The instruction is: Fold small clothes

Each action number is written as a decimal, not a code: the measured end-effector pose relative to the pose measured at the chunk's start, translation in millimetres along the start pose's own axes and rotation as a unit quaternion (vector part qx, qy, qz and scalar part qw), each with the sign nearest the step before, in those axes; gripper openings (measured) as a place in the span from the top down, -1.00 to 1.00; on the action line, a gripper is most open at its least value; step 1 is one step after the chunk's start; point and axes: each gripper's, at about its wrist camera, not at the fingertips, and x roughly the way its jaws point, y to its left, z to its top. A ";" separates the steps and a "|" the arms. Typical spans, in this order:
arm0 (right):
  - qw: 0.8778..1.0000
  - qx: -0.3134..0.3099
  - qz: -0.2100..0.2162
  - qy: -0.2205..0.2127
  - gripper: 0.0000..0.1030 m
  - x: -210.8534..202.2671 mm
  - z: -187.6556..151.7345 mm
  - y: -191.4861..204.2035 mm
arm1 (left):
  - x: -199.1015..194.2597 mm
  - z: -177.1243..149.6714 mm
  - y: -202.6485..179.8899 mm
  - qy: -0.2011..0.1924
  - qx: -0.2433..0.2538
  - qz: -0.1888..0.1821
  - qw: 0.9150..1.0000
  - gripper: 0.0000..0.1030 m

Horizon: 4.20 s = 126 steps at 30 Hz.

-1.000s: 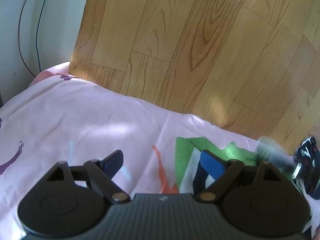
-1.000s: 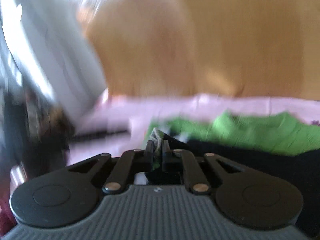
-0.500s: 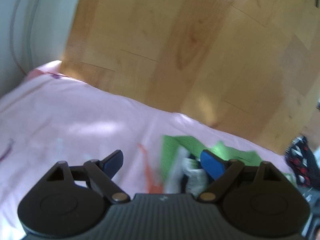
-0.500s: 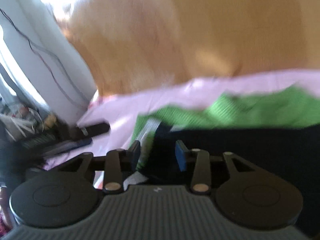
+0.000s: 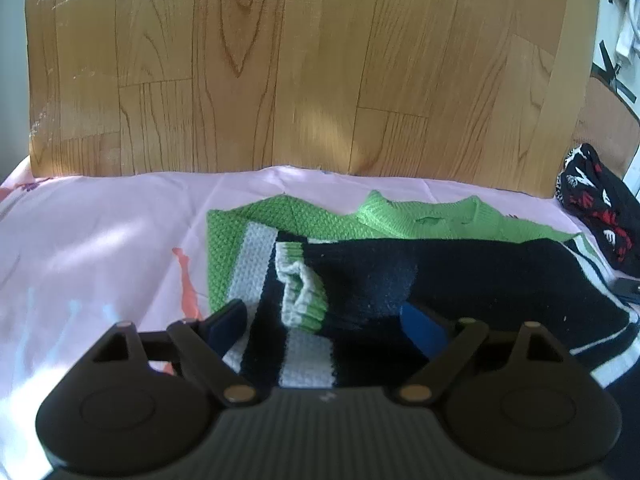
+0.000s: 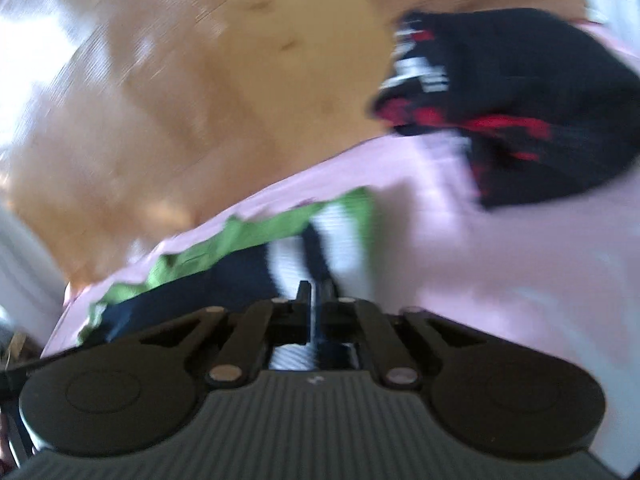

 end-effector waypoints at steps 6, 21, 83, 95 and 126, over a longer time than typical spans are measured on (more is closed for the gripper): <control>0.998 -0.028 0.027 -0.043 0.24 -64.2 -31.6 5.6 | 0.0 0.2 -0.2 -0.003 0.002 0.005 1.000 -0.75; 0.998 -0.008 -0.027 -0.058 0.34 -66.2 -51.8 -10.4 | -3.9 -3.7 -3.4 -0.008 0.011 0.050 0.999 -0.97; 0.986 0.037 0.149 -0.065 0.03 -141.3 -61.5 -48.8 | -178.5 -91.3 41.5 -0.048 -0.161 0.027 0.985 -0.61; 0.991 0.025 0.126 -0.023 0.12 -141.8 -93.0 -44.9 | -142.5 -108.5 24.6 0.023 -0.128 0.020 0.991 -0.21; 0.983 -0.153 0.095 0.021 0.45 -69.6 -32.6 58.3 | -59.3 -68.4 -25.6 -0.025 -0.066 -0.029 0.997 -0.11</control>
